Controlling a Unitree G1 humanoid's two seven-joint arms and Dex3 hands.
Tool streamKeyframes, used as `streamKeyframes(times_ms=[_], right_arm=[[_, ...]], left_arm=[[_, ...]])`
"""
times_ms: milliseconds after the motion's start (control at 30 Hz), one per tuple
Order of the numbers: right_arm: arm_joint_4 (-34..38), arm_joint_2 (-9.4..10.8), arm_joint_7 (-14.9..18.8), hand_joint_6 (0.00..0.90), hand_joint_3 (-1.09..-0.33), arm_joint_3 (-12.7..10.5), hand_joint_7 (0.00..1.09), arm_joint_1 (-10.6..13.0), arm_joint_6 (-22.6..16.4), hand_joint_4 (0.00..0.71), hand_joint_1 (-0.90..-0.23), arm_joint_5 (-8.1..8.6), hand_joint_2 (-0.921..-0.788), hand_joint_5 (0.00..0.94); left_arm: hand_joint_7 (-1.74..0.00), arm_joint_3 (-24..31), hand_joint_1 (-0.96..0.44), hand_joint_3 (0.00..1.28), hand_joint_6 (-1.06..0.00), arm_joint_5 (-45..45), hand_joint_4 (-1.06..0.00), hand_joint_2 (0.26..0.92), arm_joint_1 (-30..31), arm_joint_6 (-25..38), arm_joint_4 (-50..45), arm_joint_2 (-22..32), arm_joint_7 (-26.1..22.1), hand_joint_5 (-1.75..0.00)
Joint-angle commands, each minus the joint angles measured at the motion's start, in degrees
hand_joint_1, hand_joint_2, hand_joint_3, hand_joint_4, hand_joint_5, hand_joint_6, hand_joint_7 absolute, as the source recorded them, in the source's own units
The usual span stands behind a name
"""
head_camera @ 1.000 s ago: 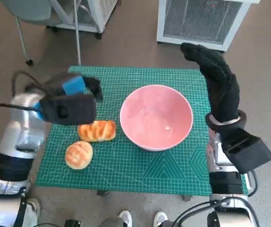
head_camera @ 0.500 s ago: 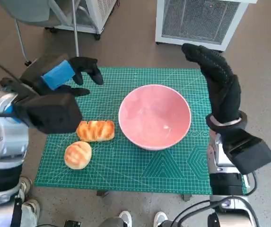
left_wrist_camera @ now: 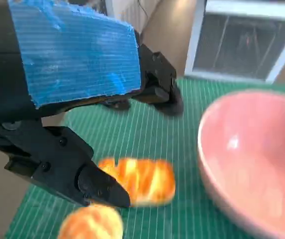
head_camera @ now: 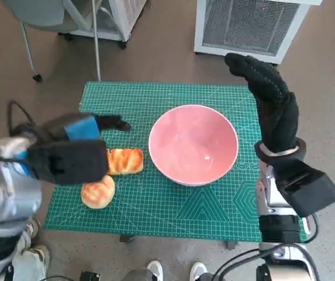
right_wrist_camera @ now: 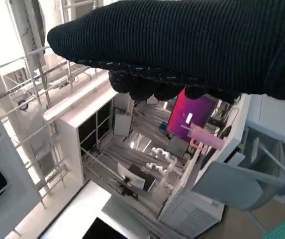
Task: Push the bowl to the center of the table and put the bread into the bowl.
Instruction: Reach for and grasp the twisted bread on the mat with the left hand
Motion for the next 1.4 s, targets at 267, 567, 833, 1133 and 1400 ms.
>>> streamKeyframes(times_ms=[267, 567, 833, 1133, 1400], right_arm=[[0.4, 0.0, 0.2, -0.001, -0.867, -0.1, 0.69, 1.5, 0.4, 0.277, -0.693, -0.11, -0.921, 0.002], [0.7, 0.0, 0.3, -0.001, -0.864, 0.0, 0.70, 1.5, 0.3, 0.279, -0.694, -0.26, -0.921, 0.003], [0.7, -0.3, 0.4, -0.001, -0.865, 0.0, 0.69, 1.5, 0.0, 0.279, -0.694, -0.44, -0.921, 0.003], [0.6, -0.5, 0.4, -0.001, -0.866, -0.1, 0.68, 1.6, 0.1, 0.275, -0.697, -0.34, -0.921, 0.002], [0.2, -0.5, 0.5, -0.001, -0.867, 0.0, 0.68, 1.8, 0.6, 0.274, -0.697, -0.11, -0.921, 0.001]], left_arm=[[-0.03, -3.2, -0.43, 0.01, -0.14, 5.3, -0.01, 0.687, 5.2, -1.3, 0.5, -2.9, 6.7, 0.00], [-0.02, -5.8, -0.45, 0.01, -0.14, 9.2, -0.02, 0.701, 6.0, -4.1, 6.6, -6.2, 13.6, -0.01], [-0.01, -8.6, -0.47, 0.01, -0.14, 12.1, -0.06, 0.717, 5.0, -6.6, 15.3, -9.6, 19.1, -0.01], [-0.02, -11.0, -0.45, 0.01, -0.16, 13.0, -0.11, 0.738, 1.4, -8.1, 27.4, -13.5, 22.4, -0.02], [-0.07, -12.8, -0.33, 0.02, -0.28, 14.2, -0.26, 0.777, -1.3, -9.9, 38.9, -16.7, 28.1, -0.06]])
